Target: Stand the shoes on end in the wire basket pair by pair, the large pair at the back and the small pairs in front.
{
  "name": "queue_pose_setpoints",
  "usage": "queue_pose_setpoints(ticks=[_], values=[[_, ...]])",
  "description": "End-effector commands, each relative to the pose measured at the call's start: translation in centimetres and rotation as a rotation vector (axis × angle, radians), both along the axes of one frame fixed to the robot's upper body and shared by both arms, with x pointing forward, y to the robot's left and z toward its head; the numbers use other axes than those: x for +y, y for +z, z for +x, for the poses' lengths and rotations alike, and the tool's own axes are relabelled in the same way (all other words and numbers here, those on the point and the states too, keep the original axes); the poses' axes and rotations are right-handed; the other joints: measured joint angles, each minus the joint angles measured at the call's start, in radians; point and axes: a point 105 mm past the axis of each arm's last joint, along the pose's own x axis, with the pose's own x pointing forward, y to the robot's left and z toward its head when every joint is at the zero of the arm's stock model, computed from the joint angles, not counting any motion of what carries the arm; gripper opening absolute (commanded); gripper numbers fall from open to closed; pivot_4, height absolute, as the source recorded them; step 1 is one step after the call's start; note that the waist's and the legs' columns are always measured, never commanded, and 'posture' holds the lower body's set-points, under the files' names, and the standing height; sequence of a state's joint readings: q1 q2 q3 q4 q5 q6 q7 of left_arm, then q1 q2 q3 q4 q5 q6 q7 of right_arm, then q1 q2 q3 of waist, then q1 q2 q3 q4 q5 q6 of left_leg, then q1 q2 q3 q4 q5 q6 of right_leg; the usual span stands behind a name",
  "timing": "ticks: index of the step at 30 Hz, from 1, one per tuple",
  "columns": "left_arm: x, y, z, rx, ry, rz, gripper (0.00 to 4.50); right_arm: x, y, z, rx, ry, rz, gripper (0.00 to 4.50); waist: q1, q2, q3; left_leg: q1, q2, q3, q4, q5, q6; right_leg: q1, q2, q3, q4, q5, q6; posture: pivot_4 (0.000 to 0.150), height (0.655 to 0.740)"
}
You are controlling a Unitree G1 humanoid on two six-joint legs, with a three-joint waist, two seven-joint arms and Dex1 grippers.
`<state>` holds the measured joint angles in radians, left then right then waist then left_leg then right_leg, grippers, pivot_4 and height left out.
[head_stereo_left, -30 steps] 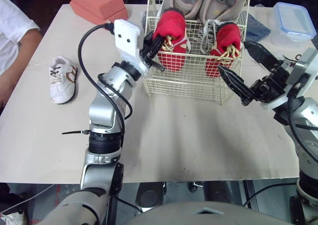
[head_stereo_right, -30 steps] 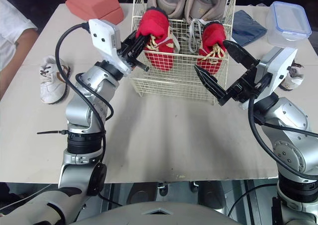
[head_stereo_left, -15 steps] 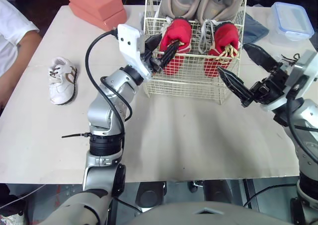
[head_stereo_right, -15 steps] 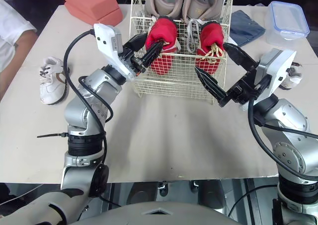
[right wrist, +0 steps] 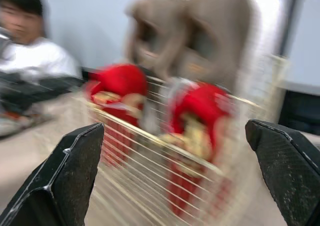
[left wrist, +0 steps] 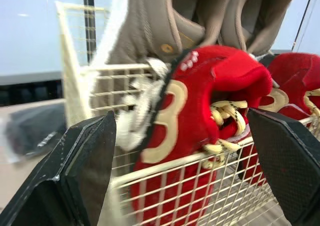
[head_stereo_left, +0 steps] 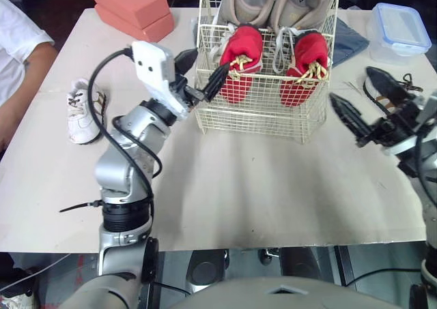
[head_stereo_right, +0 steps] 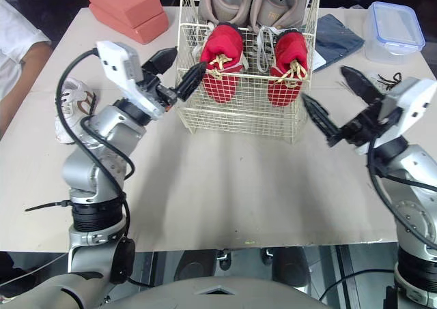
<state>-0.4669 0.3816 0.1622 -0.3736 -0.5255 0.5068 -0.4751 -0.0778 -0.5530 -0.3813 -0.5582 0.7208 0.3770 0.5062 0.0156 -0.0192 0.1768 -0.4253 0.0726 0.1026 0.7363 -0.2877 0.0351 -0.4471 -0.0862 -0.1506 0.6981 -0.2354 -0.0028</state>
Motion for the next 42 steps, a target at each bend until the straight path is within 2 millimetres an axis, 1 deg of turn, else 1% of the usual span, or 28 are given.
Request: queue_pose_setpoints(ticks=[1,4,6,7,9,12,16,17,23,26,29,32,34,37,38,39,41,42], values=[[-0.9,3.4,-3.0,-0.131,-0.199,0.061,4.47,-4.2,0.7,0.6,-0.043,-0.163,-0.047,4.50,0.001,0.000,0.000,0.000,0.000,0.000,0.000,0.000,0.000,0.000,0.000,0.000,0.000,0.000,0.000,0.150,0.6860],[-1.7,3.7,-4.3,-0.117,-0.377,0.155,4.47,-7.5,-0.7,1.6,0.017,-0.272,-0.058,4.50,0.002,0.000,0.000,0.000,0.000,0.000,0.000,0.000,0.000,0.000,0.000,0.000,0.000,0.000,0.000,0.150,0.6860],[-2.2,4.1,-4.7,-0.113,-0.456,0.174,4.47,-9.9,-3.0,2.5,0.137,-0.345,-0.125,4.50,0.001,0.001,0.000,0.000,0.000,0.000,0.000,0.000,0.000,0.000,0.000,0.000,0.000,-0.001,0.001,0.150,0.6860],[-2.4,4.2,-4.7,-0.115,-0.476,0.185,4.47,-10.6,-3.7,2.7,0.169,-0.360,-0.146,4.50,0.002,0.001,0.000,0.000,0.000,0.000,0.000,0.000,0.000,0.000,0.000,0.000,0.000,-0.001,0.001,0.150,0.6860],[-2.8,4.2,-4.7,-0.105,-0.513,0.229,4.47,-12.5,-4.1,3.1,0.186,-0.398,-0.134,4.50,0.001,0.001,0.000,0.000,-0.001,0.001,0.000,0.000,0.000,0.000,0.000,0.000,0.000,-0.001,0.001,0.150,0.6860],[-3.1,3.9,-5.3,-0.033,-0.585,0.264,4.47,-15.6,-5.2,3.7,0.245,-0.452,-0.120,4.50,-0.004,0.001,0.000,0.001,-0.001,0.002,-0.001,0.000,0.000,0.000,0.000,0.001,0.000,-0.001,0.001,0.150,0.6860],[-3.1,3.4,-6.4,0.064,-0.659,0.309,4.47,-18.0,-6.2,4.5,0.326,-0.461,-0.053,4.50,-0.007,0.001,0.001,0.003,0.000,0.003,-0.002,0.000,0.000,0.000,0.001,0.003,0.000,-0.001,0.002,0.150,0.6860],[-3.0,3.5,-6.6,0.086,-0.667,0.316,4.47,-18.6,-6.5,4.8,0.352,-0.460,-0.036,4.50,-0.007,0.002,0.001,0.003,0.000,0.004,-0.002,0.000,0.000,0.000,0.001,0.003,0.000,-0.002,0.003,0.150,0.6860],[-3.2,4.5,-7.7,0.135,-0.673,0.310,4.47,-20.3,-7.5,6.4,0.437,-0.464,-0.034,4.50,-0.004,0.002,0.001,0.004,0.000,0.004,-0.002,0.000,0.000,0.000,0.000,0.004,0.000,-0.002,0.003,0.150,0.6860],[-3.4,4.8,-8.3,0.136,-0.676,0.302,4.47,-20.2,-7.9,7.6,0.481,-0.446,-0.012,4.50,-0.005,0.002,0.001,0.004,0.000,0.005,-0.002,0.000,0.000,0.000,0.000,0.005,0.000,-0.001,0.002,0.150,0.6860],[-3.4,4.5,-8.5,0.147,-0.664,0.311,4.47,-20.2,-8.3,8.1,0.513,-0.441,-0.018,4.50,-0.005,0.002,0.001,0.005,0.000,0.006,-0.002,0.000,0.000,0.000,0.000,0.006,0.001,-0.001,0.001,0.150,0.6860],[-3.3,4.6,-8.8,0.153,-0.661,0.306,4.47,-20.5,-8.1,8.6,0.506,-0.474,-0.022,4.50,-0.004,0.003,0.002,0.005,0.000,0.006,-0.002,0.000,-0.001,0.000,0.000,0.005,0.001,0.000,0.000,0.150,0.6860],[-3.3,4.5,-9.0,0.163,-0.659,0.309,4.47,-20.3,-8.0,8.8,0.505,-0.460,-0.023,4.50,-0.003,0.003,0.002,0.005,0.000,0.006,-0.002,0.000,-0.001,0.000,0.000,0.006,0.000,0.000,0.000,0.150,0.6860],[-3.2,4.5,-9.3,0.171,-0.654,0.308,4.50,-20.1,-8.0,8.9,0.504,-0.439,-0.042,3.74,-0.004,0.003,0.002,0.005,0.000,0.006,-0.002,0.000,-0.001,0.000,-0.001,0.006,0.001,0.000,0.000,0.150,0.6860],[-3.2,4.5,-9.3,0.174,-0.649,0.305,4.50,-20.1,-7.9,9.0,0.500,-0.440,-0.047,3.37,-0.004,0.003,0.002,0.005,0.000,0.006,-0.002,0.000,-0.001,0.000,-0.001,0.006,0.001,0.000,0.000,0.150,0.6860],[-3.1,4.5,-9.2,0.177,-0.641,0.300,4.50,-20.0,-7.9,9.0,0.493,-0.439,-0.049,2.76,-0.004,0.003,0.002,0.005,0.000,0.006,-0.002,0.000,-0.001,0.000,-0.001,0.006,0.001,0.000,0.000,0.150,0.6860],[-3.1,4.5,-9.0,0.182,-0.624,0.291,4.50,-20.0,-7.7,9.1,0.481,-0.438,-0.045,1.93,-0.004,0.003,0.002,0.005,0.000,0.006,-0.002,0.000,-0.001,0.000,-0.001,0.006,0.001,0.000,0.000,0.150,0.6860],[-3.1,4.5,-8.9,0.182,-0.620,0.289,4.50,-19.9,-7.6,9.1,0.477,-0.437,-0.044,1.39,-0.004,0.003,0.002,0.005,0.000,0.006,-0.002,0.000,-0.001,0.000,-0.001,0.006,0.001,0.000,0.000,0.150,0.6860]])
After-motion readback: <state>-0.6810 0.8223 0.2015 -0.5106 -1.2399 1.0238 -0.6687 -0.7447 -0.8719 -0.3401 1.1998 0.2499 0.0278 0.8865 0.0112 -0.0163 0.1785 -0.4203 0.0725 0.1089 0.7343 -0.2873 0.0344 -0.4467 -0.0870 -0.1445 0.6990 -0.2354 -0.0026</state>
